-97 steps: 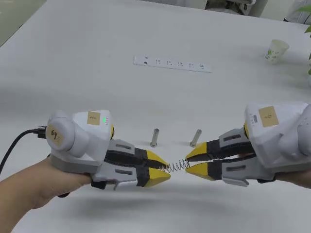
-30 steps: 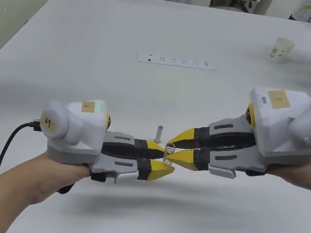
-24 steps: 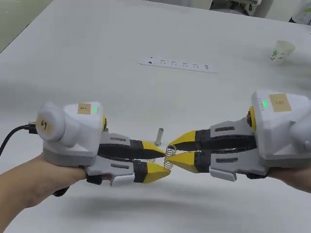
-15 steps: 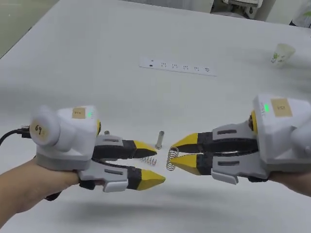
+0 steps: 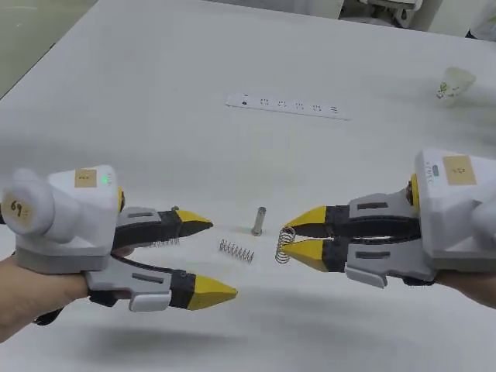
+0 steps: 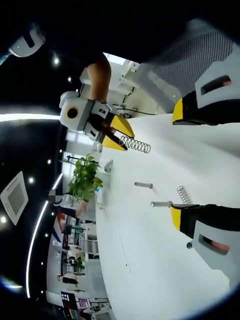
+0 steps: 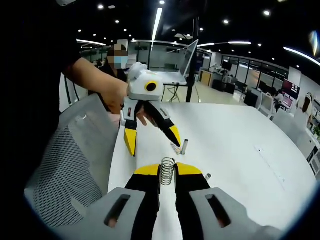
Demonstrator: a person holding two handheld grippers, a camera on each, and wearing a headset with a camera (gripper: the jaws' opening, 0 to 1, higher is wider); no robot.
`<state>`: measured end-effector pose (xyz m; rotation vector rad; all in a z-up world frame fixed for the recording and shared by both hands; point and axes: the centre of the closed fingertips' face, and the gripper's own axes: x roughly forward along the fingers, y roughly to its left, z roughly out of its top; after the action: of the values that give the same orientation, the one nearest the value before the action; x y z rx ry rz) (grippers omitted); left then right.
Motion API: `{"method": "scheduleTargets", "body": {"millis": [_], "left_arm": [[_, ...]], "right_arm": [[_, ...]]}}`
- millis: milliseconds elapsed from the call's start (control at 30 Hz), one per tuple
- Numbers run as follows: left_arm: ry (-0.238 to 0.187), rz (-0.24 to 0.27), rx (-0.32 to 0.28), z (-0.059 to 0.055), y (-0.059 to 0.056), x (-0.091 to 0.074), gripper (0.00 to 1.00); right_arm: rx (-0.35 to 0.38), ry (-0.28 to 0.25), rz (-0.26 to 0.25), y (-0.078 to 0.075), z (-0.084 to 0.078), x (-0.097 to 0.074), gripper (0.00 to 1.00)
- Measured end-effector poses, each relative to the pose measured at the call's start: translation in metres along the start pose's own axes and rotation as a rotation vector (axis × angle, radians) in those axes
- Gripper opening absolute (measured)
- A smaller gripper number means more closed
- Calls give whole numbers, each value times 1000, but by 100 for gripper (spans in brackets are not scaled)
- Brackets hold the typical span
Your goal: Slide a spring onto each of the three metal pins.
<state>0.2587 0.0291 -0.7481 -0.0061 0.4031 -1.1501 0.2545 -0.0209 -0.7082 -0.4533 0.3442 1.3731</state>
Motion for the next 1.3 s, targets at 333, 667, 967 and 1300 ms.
{"method": "scheduleTargets", "body": {"millis": [333, 667, 967, 1300], "left_arm": [[27, 82, -44, -17, 18, -30, 67], [19, 195, -59, -25, 42, -47, 89], [-1, 244, -84, -26, 51, -54, 98], [-12, 264, -96, -26, 54, -58, 98]], "right_arm": [[-7, 2, -44, -10, -3, -5, 8], [21, -8, -78, -17, -8, -8, 8], [53, -14, -99, -20, -14, -11, 8], [95, 5, -125, -27, -33, -13, 8]]}}
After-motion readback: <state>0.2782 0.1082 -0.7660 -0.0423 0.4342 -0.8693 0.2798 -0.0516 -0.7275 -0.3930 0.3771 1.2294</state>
